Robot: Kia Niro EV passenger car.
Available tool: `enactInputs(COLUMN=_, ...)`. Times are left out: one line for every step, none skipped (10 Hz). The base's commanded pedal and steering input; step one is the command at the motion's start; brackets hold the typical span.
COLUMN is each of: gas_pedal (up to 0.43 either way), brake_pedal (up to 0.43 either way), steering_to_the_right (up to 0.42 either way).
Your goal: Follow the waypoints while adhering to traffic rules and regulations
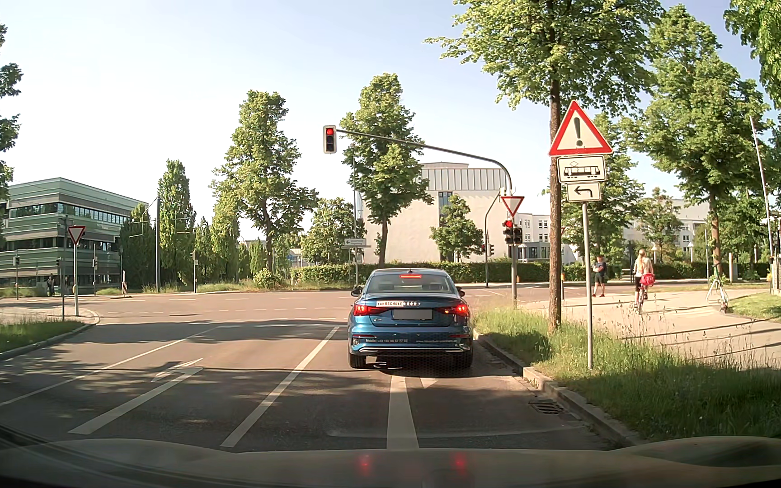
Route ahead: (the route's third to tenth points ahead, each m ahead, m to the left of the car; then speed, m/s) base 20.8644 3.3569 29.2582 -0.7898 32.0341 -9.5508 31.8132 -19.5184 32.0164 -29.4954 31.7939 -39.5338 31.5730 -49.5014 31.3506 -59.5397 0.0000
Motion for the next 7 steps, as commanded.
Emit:
enactInputs(gas_pedal=0.0, brake_pedal=0.14, steering_to_the_right=0.016)
enactInputs(gas_pedal=0.0, brake_pedal=0.14, steering_to_the_right=0.017)
enactInputs(gas_pedal=0.0, brake_pedal=0.14, steering_to_the_right=0.017)
enactInputs(gas_pedal=0.0, brake_pedal=0.14, steering_to_the_right=0.017)
enactInputs(gas_pedal=0.0, brake_pedal=0.14, steering_to_the_right=0.017)
enactInputs(gas_pedal=0.0, brake_pedal=0.14, steering_to_the_right=0.017)
enactInputs(gas_pedal=0.0, brake_pedal=0.14, steering_to_the_right=0.017)
